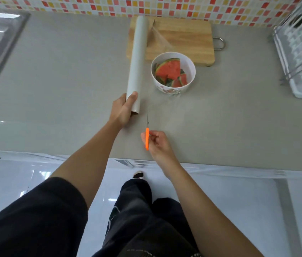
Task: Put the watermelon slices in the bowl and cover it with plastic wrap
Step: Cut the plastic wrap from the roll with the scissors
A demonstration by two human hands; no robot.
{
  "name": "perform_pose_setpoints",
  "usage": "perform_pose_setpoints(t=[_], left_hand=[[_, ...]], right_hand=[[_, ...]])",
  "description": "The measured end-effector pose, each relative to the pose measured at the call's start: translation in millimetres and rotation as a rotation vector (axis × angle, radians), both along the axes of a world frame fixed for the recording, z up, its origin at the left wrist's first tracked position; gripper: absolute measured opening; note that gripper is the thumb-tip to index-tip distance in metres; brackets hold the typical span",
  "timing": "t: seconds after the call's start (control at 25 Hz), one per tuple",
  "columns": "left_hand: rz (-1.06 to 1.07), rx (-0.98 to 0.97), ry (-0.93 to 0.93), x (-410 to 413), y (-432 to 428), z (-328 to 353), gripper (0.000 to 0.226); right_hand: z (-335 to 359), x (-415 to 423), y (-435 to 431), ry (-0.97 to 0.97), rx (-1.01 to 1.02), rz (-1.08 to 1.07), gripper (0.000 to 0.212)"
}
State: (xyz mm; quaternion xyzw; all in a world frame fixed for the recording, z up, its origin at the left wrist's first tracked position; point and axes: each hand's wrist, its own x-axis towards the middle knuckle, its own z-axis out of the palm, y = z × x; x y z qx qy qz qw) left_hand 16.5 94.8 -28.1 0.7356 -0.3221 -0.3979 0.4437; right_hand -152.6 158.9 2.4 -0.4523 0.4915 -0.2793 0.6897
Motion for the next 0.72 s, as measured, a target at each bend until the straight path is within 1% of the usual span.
perform_pose_setpoints(t=[0.12,0.24,0.4,0.56,0.72], left_hand=[[-0.01,-0.023,0.001,0,0,0,0.04],[-0.008,-0.019,0.011,1,-1,-2,0.043],[-0.007,-0.007,0.058,1,0,-1,0.039],[0.002,-0.002,0.12,3,-1,-2,0.044],[-0.007,-0.002,0.143,4,-1,-3,0.043]], right_hand=[[-2,-8,15,0.048,0.052,0.038,0.015],[-6,-5,19,0.064,0.09,0.054,0.015],[-7,7,11,0.076,0.11,0.087,0.022],[-11,21,2,0.054,0.135,0.08,0.022],[-13,27,4,0.074,0.166,0.081,0.029]])
